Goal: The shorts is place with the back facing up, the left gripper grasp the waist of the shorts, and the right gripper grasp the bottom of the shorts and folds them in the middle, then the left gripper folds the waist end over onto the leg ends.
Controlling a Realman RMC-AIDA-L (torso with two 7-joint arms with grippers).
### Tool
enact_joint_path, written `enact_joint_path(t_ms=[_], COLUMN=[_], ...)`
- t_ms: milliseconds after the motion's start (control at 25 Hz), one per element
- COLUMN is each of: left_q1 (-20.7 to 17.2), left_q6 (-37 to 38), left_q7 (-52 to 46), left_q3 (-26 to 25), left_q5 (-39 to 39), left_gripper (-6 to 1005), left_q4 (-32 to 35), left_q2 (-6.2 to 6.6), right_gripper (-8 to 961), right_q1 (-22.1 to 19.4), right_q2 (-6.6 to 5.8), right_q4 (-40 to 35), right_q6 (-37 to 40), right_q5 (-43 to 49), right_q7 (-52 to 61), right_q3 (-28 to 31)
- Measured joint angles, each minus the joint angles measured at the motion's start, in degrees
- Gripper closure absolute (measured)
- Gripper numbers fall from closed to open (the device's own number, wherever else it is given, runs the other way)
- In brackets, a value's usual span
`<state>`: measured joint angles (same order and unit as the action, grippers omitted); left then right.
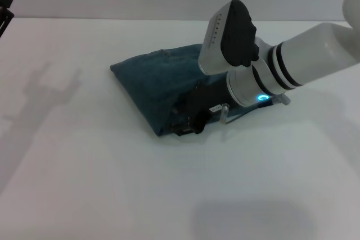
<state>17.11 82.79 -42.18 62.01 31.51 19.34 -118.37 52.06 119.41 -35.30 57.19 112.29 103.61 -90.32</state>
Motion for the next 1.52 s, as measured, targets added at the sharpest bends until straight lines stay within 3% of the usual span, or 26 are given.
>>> enact_joint_path(t_ms=[880,1200,1360,1520], left_q1=[-1.19,-1.81,-1.86,-1.91], left_q6=[3.41,3.76,3.68,2.61], left_q7=[0.09,0.09,0.06,-0.45], left_q3=[0.71,0.93,0.93,0.56], left_q5=[0.05,0.04,-0.07,-0.23], left_gripper=[154,155,155,155], left_q4=[0.00,-0.24,-0.74,-0.78], left_q2=[0.17,0.17,0.23,0.32], right_gripper=[500,500,499,500], right_q1=[1.73,1.33,-2.05,-10.38], right_q2=[0.15,0.21,-0.04,-0.32], right_q4=[0.16,0.66,-2.82,-11.83], right_q6=[-12.46,-13.30,-10.77,-6.31], right_q5=[-2.05,-2.42,-6.28,-13.28], right_q7=[0.16,0.31,-1.47,-7.43], right_q3=[-0.43,-1.56,-3.10,-2.78])
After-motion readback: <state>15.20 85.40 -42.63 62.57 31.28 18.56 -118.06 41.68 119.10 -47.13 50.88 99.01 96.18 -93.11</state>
